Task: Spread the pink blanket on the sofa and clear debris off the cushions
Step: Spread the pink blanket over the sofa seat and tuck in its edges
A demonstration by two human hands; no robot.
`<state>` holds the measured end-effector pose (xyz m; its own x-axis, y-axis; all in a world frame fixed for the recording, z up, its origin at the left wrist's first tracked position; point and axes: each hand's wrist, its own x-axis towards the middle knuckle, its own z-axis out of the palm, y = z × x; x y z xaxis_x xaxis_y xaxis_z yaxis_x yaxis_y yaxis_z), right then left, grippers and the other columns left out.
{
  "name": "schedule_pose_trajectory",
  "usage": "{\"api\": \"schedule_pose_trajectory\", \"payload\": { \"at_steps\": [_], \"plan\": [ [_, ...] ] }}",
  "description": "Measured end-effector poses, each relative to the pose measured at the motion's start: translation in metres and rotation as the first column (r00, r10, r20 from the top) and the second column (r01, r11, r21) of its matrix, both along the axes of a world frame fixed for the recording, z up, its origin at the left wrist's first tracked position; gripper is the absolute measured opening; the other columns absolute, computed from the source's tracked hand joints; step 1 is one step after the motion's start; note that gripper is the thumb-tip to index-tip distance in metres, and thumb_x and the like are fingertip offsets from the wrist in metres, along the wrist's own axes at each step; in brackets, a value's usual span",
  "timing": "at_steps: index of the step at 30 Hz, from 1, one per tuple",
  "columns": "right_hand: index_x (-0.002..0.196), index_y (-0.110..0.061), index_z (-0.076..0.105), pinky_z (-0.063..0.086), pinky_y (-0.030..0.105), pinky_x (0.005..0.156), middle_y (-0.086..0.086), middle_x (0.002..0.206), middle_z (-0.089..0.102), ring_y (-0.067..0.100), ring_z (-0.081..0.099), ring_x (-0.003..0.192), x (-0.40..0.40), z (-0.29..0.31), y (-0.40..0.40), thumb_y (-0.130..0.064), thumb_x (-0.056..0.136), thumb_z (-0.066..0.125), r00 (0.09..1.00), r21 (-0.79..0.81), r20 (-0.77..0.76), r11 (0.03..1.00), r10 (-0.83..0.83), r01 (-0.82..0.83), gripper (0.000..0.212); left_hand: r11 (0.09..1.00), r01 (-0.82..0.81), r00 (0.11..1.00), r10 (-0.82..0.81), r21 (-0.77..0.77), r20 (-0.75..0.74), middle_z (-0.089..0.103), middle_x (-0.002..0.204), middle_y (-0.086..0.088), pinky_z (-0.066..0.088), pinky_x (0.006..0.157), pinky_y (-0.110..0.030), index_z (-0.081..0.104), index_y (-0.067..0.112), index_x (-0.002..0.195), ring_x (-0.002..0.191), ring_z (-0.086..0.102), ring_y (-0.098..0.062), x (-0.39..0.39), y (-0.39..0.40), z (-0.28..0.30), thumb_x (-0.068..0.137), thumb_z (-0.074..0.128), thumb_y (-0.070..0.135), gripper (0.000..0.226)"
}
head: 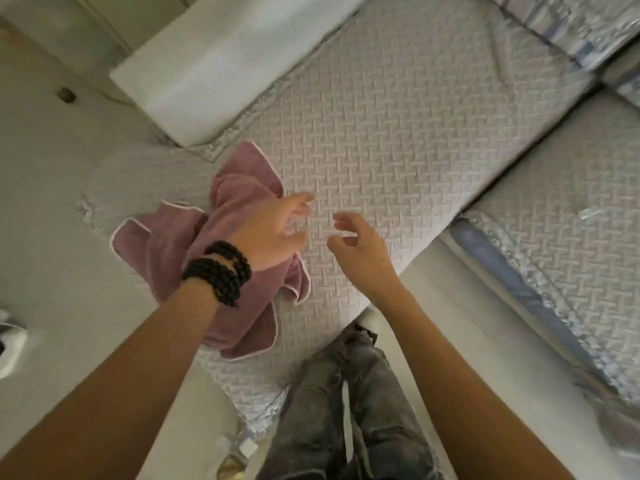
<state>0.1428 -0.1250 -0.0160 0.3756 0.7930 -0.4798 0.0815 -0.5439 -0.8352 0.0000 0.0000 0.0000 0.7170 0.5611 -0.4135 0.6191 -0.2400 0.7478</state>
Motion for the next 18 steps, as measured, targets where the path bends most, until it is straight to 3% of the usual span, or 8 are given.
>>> {"api": "schedule_pose_trajectory", "payload": {
  "at_steps": [3, 6, 8, 10, 12, 14, 18],
  "plan": [
    [0.13, -0.024, 0.053, 0.049, 0.025, 0.085, -0.009, 0.12, 0.057, -0.002, 0.058, 0.095, -0.005, -0.079, 0.007, -0.023, 0.09, 0.059, 0.998, -0.134, -0.028, 0.99, -0.057, 0.053, 0.041, 0.997, 0.072, 0.99, -0.072, -0.001, -0.123, 0.058, 0.127, 0.008, 0.043, 0.094, -0.014, 0.042, 0.024, 0.139, 0.114, 0.055, -0.002, 0.016, 0.005, -0.074, 0.093, 0.049, 0.014, 0.047],
    [0.128, -0.019, 0.055, 0.052, 0.028, 0.086, -0.003, 0.121, 0.061, 0.008, 0.061, 0.095, -0.02, -0.156, 0.007, -0.021, 0.09, 0.059, 0.994, -0.246, -0.07, 0.967, -0.086, 0.066, 0.038, 0.984, 0.178, 0.953, -0.173, 0.0, -0.247, 0.062, 0.124, 0.004, 0.041, 0.083, -0.007, 0.051, 0.018, 0.133, 0.097, 0.061, -0.001, 0.019, 0.006, -0.149, 0.095, 0.041, 0.001, 0.042],
    [0.124, -0.014, 0.059, 0.052, 0.034, 0.09, 0.003, 0.119, 0.064, 0.017, 0.063, 0.101, -0.029, -0.204, 0.013, -0.016, 0.091, 0.058, 0.995, -0.288, -0.058, 0.956, -0.08, 0.06, 0.033, 0.964, 0.265, 0.93, -0.248, 0.024, -0.272, 0.063, 0.124, -0.004, 0.045, 0.094, -0.021, 0.055, 0.012, 0.129, 0.107, 0.061, -0.012, 0.022, 0.012, -0.198, 0.094, 0.042, -0.004, 0.041],
    [0.116, -0.01, 0.064, 0.052, 0.031, 0.082, 0.006, 0.11, 0.068, 0.021, 0.064, 0.097, -0.042, -0.255, 0.018, -0.011, 0.091, 0.056, 0.997, -0.331, -0.028, 0.942, -0.065, 0.052, 0.026, 0.917, 0.395, 0.872, -0.355, 0.058, -0.336, 0.061, 0.125, -0.007, 0.043, 0.102, -0.034, 0.057, 0.011, 0.126, 0.115, 0.056, -0.02, 0.02, 0.019, -0.251, 0.09, 0.047, -0.006, 0.041],
    [0.102, -0.009, 0.068, 0.055, 0.033, 0.069, 0.008, 0.095, 0.07, 0.023, 0.065, 0.084, -0.059, -0.288, 0.024, -0.01, 0.091, 0.054, 1.0, -0.362, 0.017, 0.932, -0.014, 0.019, 0.018, 0.829, 0.554, 0.759, -0.465, 0.077, -0.455, 0.06, 0.122, -0.004, 0.044, 0.099, -0.038, 0.058, 0.015, 0.125, 0.115, 0.055, -0.021, 0.012, 0.025, -0.287, 0.082, 0.055, -0.006, 0.048],
    [0.094, -0.01, 0.068, 0.058, 0.037, 0.065, 0.009, 0.087, 0.068, 0.026, 0.065, 0.076, -0.077, -0.309, 0.03, -0.015, 0.09, 0.058, 0.993, -0.396, 0.108, 0.918, 0.056, -0.009, 0.012, 0.751, 0.65, 0.682, -0.509, 0.115, -0.525, 0.059, 0.115, 0.0, 0.047, 0.091, -0.042, 0.062, 0.018, 0.116, 0.11, 0.054, -0.022, -0.001, 0.031, -0.308, 0.077, 0.061, 0.002, 0.042],
    [0.093, -0.01, 0.067, 0.058, 0.04, 0.068, 0.012, 0.091, 0.068, 0.03, 0.066, 0.081, -0.094, -0.314, 0.041, -0.013, 0.091, 0.059, 0.943, -0.47, 0.197, 0.87, 0.267, -0.148, 0.009, 0.691, 0.707, 0.628, -0.513, 0.153, -0.585, 0.055, 0.108, 0.006, 0.046, 0.084, -0.043, 0.062, 0.024, 0.105, 0.105, 0.049, -0.021, -0.013, 0.037, -0.314, 0.076, 0.064, 0.012, 0.031]
  ]
}}
